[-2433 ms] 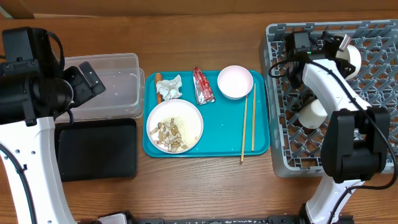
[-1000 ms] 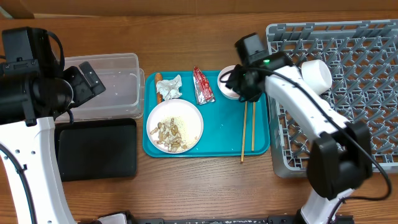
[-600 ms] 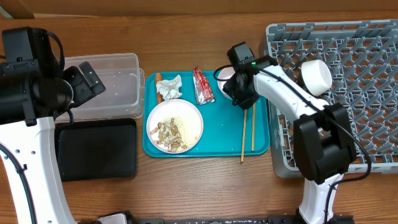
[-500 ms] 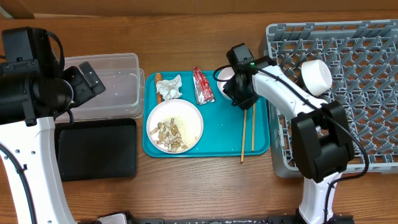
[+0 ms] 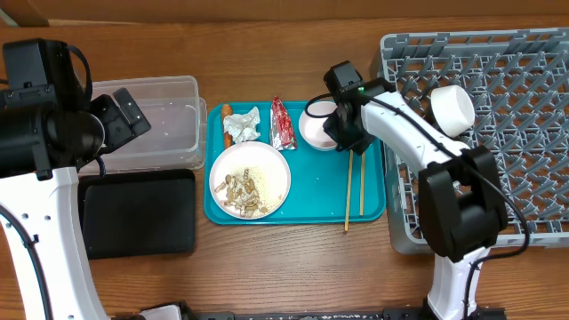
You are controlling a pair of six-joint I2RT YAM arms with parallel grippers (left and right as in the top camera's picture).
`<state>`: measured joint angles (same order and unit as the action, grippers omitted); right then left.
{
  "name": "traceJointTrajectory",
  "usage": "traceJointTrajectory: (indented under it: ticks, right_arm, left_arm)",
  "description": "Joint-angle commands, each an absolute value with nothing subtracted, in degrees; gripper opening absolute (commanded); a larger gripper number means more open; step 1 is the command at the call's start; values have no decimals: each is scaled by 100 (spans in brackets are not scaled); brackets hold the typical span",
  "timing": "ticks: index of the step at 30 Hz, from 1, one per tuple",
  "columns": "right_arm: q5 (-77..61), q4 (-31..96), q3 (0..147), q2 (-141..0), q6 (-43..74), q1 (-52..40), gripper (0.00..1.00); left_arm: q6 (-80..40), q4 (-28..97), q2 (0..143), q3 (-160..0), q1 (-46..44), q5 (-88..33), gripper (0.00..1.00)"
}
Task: Sort waste into correct bins and load items into the dishwasher
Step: 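Carry the white bowl to the back of the dish rack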
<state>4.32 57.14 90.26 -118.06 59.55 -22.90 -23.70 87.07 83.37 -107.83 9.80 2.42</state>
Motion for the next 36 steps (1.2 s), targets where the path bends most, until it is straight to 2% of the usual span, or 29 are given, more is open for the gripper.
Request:
traceJointTrajectory:
  ticks: [1, 4, 8, 11, 14, 17, 25, 36]
  right_arm:
    - [1358, 5791, 9426, -10895, 5288, -2270, 4]
    - [2418, 5848, 9520, -10189, 4626, -2261, 4]
    - [4722, 5981, 9522, -9520, 4263, -2141, 4]
    - [6368, 6042, 9522, -9384, 3876, -1911, 4]
    - [7358, 6034, 9459, -9443, 3605, -1514, 4]
    - [7671, 6090, 9391, -9629, 3548, -985, 4]
    - [7341, 6031, 9391, -10549, 3548, 189, 4]
    - [7334, 5747, 9391, -11155, 2869, 858, 4]
  left_arm:
    - [-2425, 8698, 8326, -10783, 1007, 318, 100]
    - [-2425, 8700, 8326, -10783, 1007, 318, 100]
    - [-2425, 8700, 8326, -10783, 1007, 318, 100]
    - [-2425, 8698, 8326, -10783, 1007, 318, 100]
    - [-2425, 8698, 8326, -10783, 1007, 318, 100]
    - [-2425, 8698, 8326, -10783, 1007, 318, 100]
    - [-2425, 8700, 8324, -10783, 1007, 318, 100]
    - [-2425, 8698, 8326, -10783, 1007, 318, 100]
